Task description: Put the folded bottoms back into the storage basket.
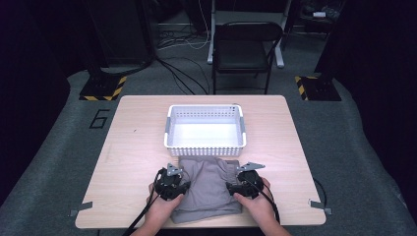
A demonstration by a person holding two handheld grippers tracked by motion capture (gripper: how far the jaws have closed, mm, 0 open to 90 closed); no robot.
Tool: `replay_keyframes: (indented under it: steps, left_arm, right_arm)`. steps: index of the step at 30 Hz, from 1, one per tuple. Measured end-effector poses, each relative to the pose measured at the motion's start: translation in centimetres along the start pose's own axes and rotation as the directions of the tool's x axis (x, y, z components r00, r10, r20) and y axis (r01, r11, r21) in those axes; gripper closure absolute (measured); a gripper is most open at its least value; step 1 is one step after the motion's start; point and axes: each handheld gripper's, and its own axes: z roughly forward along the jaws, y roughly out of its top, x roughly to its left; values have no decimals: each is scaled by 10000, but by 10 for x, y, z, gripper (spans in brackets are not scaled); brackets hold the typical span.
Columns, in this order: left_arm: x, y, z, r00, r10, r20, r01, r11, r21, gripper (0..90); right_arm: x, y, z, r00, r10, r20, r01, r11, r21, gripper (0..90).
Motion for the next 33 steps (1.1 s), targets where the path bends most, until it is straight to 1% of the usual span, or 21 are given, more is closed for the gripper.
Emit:
replay_keyframes:
  steps: [1, 3, 4, 5, 6, 10, 11, 12, 13, 16, 17, 18, 20, 24, 26, 27, 28, 29, 30, 31, 33]
  left_arm:
    - [0, -1, 1, 10000, -18, -7, 18, 9998, -179, 668]
    - [-1, -2, 1, 10000, -45, -8, 45, 9997, -220, 667]
    - [-1, -2, 1, 9999, -133, -4, 133, 9996, -243, 667]
    - [1, -3, 0, 10000, 73, 65, -72, 9998, -167, 666]
    - [1, -3, 1, 9998, -151, 86, 154, 9994, -314, 666]
    - [2, -5, 0, 9995, -176, 255, 185, 9993, -335, 667]
    - [3, -5, 0, 9995, -113, 301, 121, 9995, -293, 666]
    - [2, -5, 0, 9992, -249, 297, 261, 9988, -409, 666]
    - [4, -5, 0, 9994, 13, 333, -3, 9996, -297, 666]
    - [4, -5, 0, 9994, -10, 341, 22, 9995, -327, 666]
    - [4, -5, 0, 9993, -6, 364, 18, 9994, -332, 666]
    - [3, -5, 0, 9992, -161, 377, 177, 9990, -417, 667]
    - [4, -6, 0, 9992, -69, 384, 85, 9991, -414, 666]
    - [5, -6, 0, 9990, -122, 424, 144, 9986, -508, 666]
    - [5, -6, 0, 9990, -163, 423, 185, 9985, -507, 667]
    - [4, -7, 0, 9985, -325, 446, 347, 9982, -497, 667]
    - [5, -7, 0, 9984, -234, 508, 261, 9983, -521, 667]
    - [6, -7, 0, 9984, -241, 504, 268, 9983, -525, 668]
    - [5, -7, 0, 9980, -385, 494, 413, 9975, -568, 669]
    - [5, -8, 0, 9982, -361, 476, 388, 9975, -585, 669]
    - [5, -8, 0, 9981, -392, 484, 420, 9974, -581, 671]
  right_arm:
    - [0, 0, 0, 10000, -17, 29, 17, 10000, 3, 276]
    - [1, -2, 0, 9997, 244, 0, -244, 9997, 92, 270]
    - [0, -2, 2, 9998, 206, -26, -206, 9998, 64, 264]
    - [-1, -2, 2, 9998, 191, -55, -190, 9998, 93, 261]
    - [-1, -2, 3, 9996, 254, -92, -253, 9996, 100, 251]
    - [2, -2, 6, 10000, 29, 9, -29, 10000, 44, 239]
    - [8, -2, 9, 9992, -346, 207, 346, 9994, 34, 239]
    - [8, -2, 9, 9992, -346, 207, 346, 9994, 34, 239]
    - [10, -2, 9, 9991, -376, 186, 376, 9993, -5, 239]
    - [12, 0, 10, 9987, -473, 171, 472, 9989, 26, 254]
    - [12, 0, 11, 9985, -525, 140, 527, 9986, -75, 268]
    - [13, 0, 12, 9982, -590, 74, 591, 9982, -106, 292]
    - [13, 1, 12, 9974, -719, -38, 719, 9974, -94, 327]
    - [14, 1, 11, 9954, -887, -368, 879, 9959, -212, 473]
    - [14, 1, 10, 9941, -897, -609, 886, 9958, -213, 545]
    - [15, 1, 10, 9946, -818, -631, 808, 9965, -191, 566]
    - [14, 1, 10, 9931, -929, -714, 922, 9956, -141, 587]
    - [14, 2, 9, 9934, -814, -814, 811, 9967, -68, 610]
    - [13, 1, 9, 9922, -838, -925, 839, 9965, -33, 630]
    - [11, 2, 10, 9906, -939, -991, 927, 9956, -166, 648]
    - [11, 2, 9, 9907, -770, -1123, 770, 9970, -45, 676]
